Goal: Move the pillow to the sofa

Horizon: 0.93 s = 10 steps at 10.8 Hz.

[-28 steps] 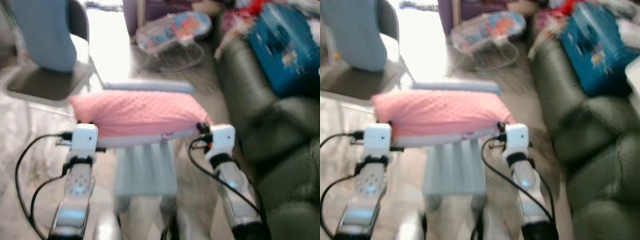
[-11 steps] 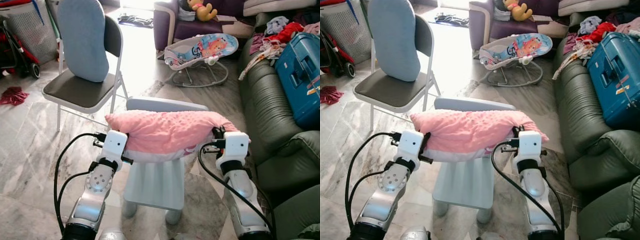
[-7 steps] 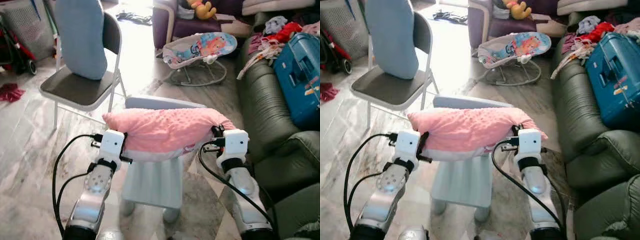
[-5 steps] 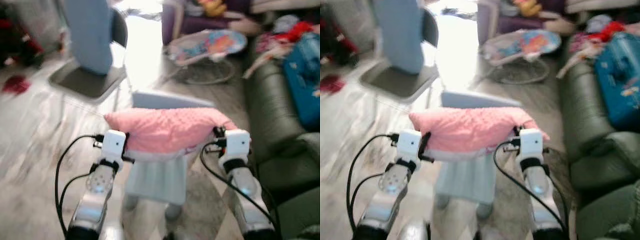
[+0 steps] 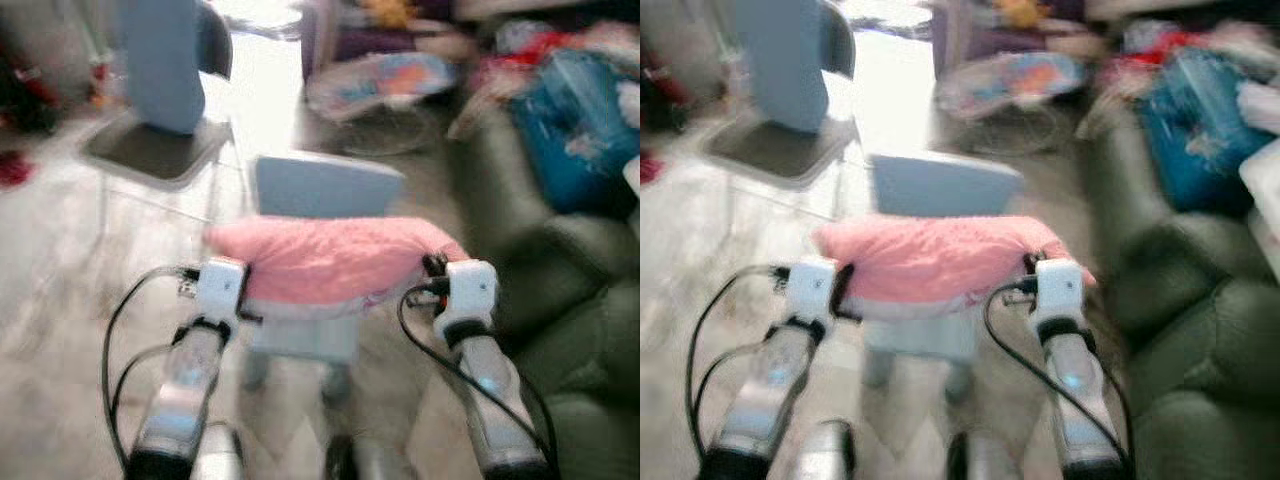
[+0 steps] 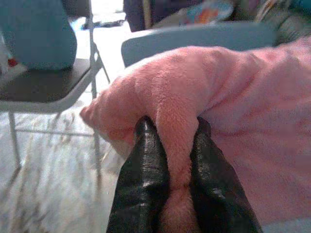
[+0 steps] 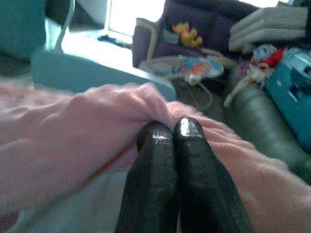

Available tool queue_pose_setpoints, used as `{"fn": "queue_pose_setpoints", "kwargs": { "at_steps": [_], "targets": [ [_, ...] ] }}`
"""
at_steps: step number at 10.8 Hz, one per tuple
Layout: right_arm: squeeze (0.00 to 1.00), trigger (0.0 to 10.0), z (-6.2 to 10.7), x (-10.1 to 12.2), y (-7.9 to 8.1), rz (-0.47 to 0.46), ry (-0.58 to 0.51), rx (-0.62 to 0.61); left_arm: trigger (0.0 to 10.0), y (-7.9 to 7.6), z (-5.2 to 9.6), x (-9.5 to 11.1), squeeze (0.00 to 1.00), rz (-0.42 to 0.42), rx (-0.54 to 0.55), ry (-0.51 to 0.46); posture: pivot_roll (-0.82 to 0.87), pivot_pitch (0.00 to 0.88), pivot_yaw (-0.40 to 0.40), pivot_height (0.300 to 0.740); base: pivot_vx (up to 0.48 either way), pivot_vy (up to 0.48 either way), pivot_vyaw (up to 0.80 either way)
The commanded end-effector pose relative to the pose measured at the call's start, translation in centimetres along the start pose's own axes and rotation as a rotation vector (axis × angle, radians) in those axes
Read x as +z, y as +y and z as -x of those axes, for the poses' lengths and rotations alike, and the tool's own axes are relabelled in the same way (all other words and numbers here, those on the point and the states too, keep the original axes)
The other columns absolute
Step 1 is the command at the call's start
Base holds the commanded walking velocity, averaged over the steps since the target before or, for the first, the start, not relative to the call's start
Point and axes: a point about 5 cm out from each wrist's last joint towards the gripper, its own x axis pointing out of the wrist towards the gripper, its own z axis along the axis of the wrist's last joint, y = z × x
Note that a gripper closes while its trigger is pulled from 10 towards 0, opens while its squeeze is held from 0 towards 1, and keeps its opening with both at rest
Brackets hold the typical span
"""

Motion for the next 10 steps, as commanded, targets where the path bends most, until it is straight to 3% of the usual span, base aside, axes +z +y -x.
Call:
{"fn": "queue_pose_setpoints", "kwargs": {
  "at_steps": [1, 2, 6, 10],
  "targets": [
    [0.0, 10.0, -0.66, 1.02, 0.16, 0.003, -0.036, 0.018, 10.0, -0.1, 0.39, -0.32, 0.0, 0.012, -0.001, 0.01, -0.03, 0.071, -0.082, 0.74, -0.386, 0.0, 0.0],
    [0.0, 10.0, -0.68, 1.05, 0.14, 0.006, -0.036, 0.018, 10.0, -0.15, 0.37, -0.28, 0.0, 0.016, -0.002, 0.01, -0.03, 0.072, -0.084, 0.74, -0.375, 0.0, 0.0],
    [0.0, 10.0, -0.62, 1.0, 0.18, 0.012, -0.028, 0.019, 10.0, 0.03, 0.18, 0.02, 0.0, 0.036, 0.008, -0.004, -0.03, 0.075, -0.084, 0.74, 0.0, 0.0, 0.0],
    [0.0, 10.0, -0.68, 0.88, 0.23, 0.016, -0.017, 0.021, 10.0, 0.33, -0.03, 0.08, 0.0, 0.064, 0.016, -0.002, -0.03, 0.081, -0.085, 0.74, 0.0, 0.0, -0.7]
  ]
}}
